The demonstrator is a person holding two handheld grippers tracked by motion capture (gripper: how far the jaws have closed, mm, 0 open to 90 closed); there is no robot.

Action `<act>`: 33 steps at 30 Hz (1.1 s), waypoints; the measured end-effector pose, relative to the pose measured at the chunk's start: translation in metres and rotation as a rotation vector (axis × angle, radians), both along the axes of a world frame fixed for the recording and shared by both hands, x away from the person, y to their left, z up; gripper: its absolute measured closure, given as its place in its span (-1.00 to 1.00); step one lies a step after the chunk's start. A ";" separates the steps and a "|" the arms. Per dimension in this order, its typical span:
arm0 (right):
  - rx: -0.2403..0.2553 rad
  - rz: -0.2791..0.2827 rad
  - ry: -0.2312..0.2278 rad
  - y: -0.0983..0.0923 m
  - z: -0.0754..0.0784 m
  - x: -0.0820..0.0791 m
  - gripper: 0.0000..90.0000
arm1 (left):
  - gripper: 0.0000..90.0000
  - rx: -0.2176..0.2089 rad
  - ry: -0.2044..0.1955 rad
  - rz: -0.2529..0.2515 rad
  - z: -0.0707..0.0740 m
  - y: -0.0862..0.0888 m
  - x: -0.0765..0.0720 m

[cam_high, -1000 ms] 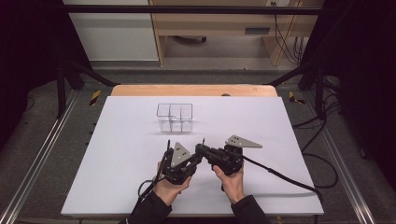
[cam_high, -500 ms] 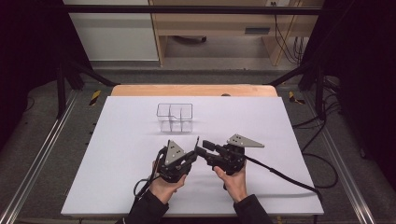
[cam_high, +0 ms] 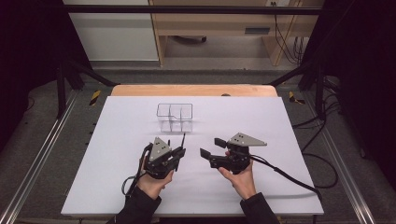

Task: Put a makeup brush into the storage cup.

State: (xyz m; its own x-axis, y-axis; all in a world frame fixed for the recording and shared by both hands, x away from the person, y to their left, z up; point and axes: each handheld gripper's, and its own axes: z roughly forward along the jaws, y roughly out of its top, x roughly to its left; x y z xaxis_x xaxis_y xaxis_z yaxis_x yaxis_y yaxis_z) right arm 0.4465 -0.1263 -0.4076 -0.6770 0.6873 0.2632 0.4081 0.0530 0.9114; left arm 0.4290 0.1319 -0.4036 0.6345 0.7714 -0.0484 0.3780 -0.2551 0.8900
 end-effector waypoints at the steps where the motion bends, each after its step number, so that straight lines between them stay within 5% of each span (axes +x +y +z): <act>1: -0.005 -0.005 0.001 -0.002 0.000 0.000 -0.46 | 0.83 -0.003 0.000 0.004 0.001 0.003 0.001; 16: -0.075 -0.071 0.026 -0.033 -0.006 0.002 -0.70 | 0.83 -0.033 0.003 0.046 0.012 0.026 0.013; 33: -0.229 -0.130 0.047 -0.049 -0.018 -0.003 -0.79 | 0.83 -0.017 -0.025 0.048 0.032 0.036 0.026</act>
